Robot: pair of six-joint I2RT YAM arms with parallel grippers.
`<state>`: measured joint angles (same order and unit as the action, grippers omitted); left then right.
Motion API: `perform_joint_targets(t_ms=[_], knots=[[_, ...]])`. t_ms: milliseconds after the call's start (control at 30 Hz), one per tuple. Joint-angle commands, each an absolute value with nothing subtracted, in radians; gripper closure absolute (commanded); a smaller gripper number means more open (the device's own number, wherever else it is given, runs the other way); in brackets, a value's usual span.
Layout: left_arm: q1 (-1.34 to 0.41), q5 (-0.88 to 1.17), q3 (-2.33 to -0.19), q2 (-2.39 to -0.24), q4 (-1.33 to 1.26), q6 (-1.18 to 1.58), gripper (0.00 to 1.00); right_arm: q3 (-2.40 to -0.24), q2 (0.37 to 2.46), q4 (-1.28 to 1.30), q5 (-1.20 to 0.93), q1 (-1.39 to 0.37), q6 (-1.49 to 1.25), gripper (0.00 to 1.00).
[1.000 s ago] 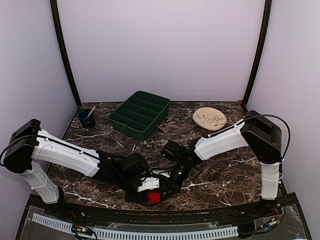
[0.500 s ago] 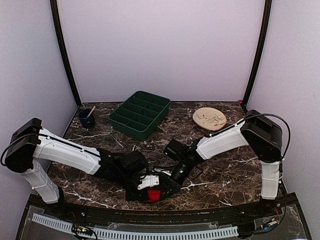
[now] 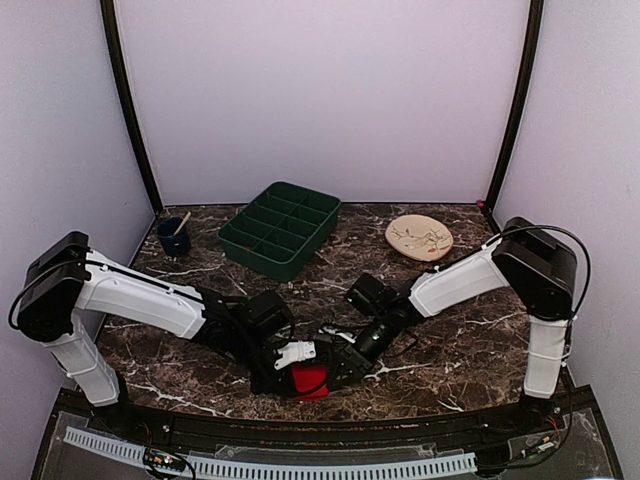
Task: Roll the socks
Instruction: Roll the sock at the center of the board.
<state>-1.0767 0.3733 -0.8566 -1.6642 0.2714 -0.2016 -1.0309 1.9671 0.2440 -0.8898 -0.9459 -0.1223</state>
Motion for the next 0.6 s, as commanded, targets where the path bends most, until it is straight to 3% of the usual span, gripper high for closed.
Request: perform_joint_targets(t_ms=[0, 567], knots=[[-1.05, 0.455, -0.878, -1.686, 0.35, -0.203, 0.97, -0.999, 1.928, 0.19, -0.847, -0.923, -0.163, 0.72], [-0.991, 0.651, -0.943, -1.788, 0.468, -0.204, 0.97, -0.889, 1.793, 0.078, -0.636, -0.905, -0.204, 0.71]])
